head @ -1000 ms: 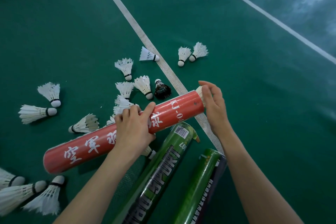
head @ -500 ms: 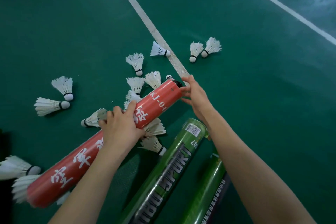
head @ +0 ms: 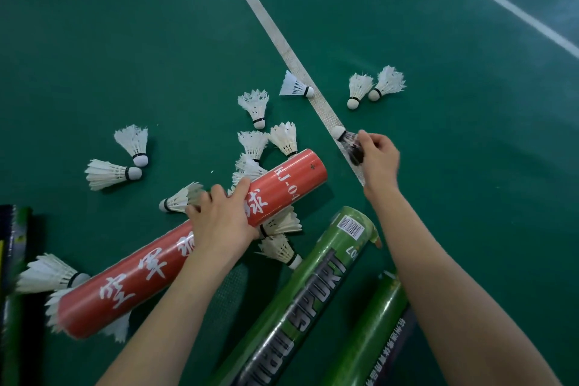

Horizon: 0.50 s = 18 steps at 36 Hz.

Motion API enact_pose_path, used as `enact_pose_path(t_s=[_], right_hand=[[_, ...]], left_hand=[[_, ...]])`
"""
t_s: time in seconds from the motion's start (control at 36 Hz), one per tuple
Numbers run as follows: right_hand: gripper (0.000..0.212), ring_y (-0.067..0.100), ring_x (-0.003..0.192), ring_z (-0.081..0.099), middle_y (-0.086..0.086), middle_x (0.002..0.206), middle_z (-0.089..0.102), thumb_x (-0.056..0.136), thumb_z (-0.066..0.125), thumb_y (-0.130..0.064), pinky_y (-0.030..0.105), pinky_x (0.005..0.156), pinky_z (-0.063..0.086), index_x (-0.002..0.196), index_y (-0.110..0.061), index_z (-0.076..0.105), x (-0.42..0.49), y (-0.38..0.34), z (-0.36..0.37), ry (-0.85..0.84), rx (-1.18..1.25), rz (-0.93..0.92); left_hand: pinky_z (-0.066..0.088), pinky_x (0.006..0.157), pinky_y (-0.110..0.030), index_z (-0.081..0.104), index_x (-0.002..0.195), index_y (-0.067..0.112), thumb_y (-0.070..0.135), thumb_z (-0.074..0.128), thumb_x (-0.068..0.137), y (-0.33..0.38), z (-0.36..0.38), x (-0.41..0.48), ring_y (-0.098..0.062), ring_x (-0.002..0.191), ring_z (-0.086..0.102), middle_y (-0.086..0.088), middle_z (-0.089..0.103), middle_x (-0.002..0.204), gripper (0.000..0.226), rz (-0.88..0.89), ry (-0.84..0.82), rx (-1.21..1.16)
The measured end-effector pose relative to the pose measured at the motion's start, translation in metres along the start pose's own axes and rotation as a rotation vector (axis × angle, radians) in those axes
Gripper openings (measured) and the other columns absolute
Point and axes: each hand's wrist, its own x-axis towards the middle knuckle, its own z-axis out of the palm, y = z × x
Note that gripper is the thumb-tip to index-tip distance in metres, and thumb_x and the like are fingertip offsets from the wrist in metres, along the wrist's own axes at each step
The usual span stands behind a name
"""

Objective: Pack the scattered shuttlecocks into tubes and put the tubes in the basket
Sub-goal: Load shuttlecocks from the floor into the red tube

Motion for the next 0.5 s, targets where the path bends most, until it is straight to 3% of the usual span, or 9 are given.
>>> enact_pose_path(t_s=[0.06, 0.14, 0.19, 0.31, 0.39, 0.5], right_hand=[[0.011, 0.018, 0.09, 0.064, 0.0, 0.092, 0.064, 0.087, 0.068, -0.019, 0.029, 0.08, 0.055, 0.095, -0.016, 0.061, -0.004, -0.005, -0.019, 0.062, 0.047, -0.076], [0.034, 0.007, 0.081, 0.06, -0.003, 0.094, 0.06, 0.087, 0.068, -0.015, 0.016, 0.068, 0.051, 0.115, -0.022, 0.051, -0.016, -0.011, -0.042, 0.056, 0.064, -0.164], [0.041, 0.005, 0.082, 0.06, -0.005, 0.097, 0.059, 0.086, 0.069, -0.016, 0.018, 0.073, 0.052, 0.121, -0.022, 0.05, -0.022, -0.011, -0.051, 0.015, 0.016, -0.193], [0.035, 0.01, 0.095, 0.062, -0.004, 0.104, 0.062, 0.083, 0.072, -0.019, 0.029, 0.085, 0.055, 0.115, -0.024, 0.058, -0.03, -0.007, -0.058, -0.084, -0.105, -0.227], [0.031, 0.008, 0.091, 0.062, -0.006, 0.101, 0.063, 0.084, 0.071, -0.018, 0.027, 0.08, 0.055, 0.112, -0.025, 0.059, -0.035, -0.009, -0.06, -0.183, -0.147, -0.258], [0.014, 0.011, 0.087, 0.057, 0.001, 0.101, 0.06, 0.096, 0.053, -0.024, 0.022, 0.07, 0.053, 0.107, -0.022, 0.063, -0.047, -0.016, -0.054, -0.318, -0.101, -0.246]], left_hand=[[0.028, 0.104, -0.052, 0.021, 0.14, 0.036, 0.044, 0.074, 0.074, 0.003, 0.001, 0.0, -0.029, 0.121, 0.037, -0.007, 0.042, 0.123, 0.085, 0.013, 0.003, 0.012], [0.029, 0.106, -0.052, 0.021, 0.141, 0.035, 0.042, 0.074, 0.075, 0.009, 0.002, -0.002, -0.028, 0.12, 0.038, -0.007, 0.043, 0.123, 0.085, 0.033, 0.011, 0.016], [0.029, 0.106, -0.051, 0.02, 0.142, 0.035, 0.043, 0.074, 0.075, 0.015, 0.001, -0.004, -0.027, 0.12, 0.038, -0.007, 0.042, 0.124, 0.087, 0.048, 0.012, 0.021], [0.027, 0.107, -0.049, 0.015, 0.145, 0.035, 0.042, 0.072, 0.077, 0.028, -0.001, -0.008, -0.026, 0.12, 0.038, -0.006, 0.04, 0.127, 0.089, 0.106, 0.025, 0.054], [0.026, 0.106, -0.046, 0.014, 0.145, 0.036, 0.041, 0.072, 0.077, 0.036, -0.003, -0.011, -0.025, 0.121, 0.036, -0.005, 0.039, 0.128, 0.089, 0.151, 0.047, 0.056], [0.026, 0.107, -0.044, 0.015, 0.144, 0.037, 0.04, 0.071, 0.078, 0.042, -0.005, -0.014, -0.023, 0.121, 0.035, -0.003, 0.039, 0.127, 0.087, 0.211, 0.081, 0.013]])
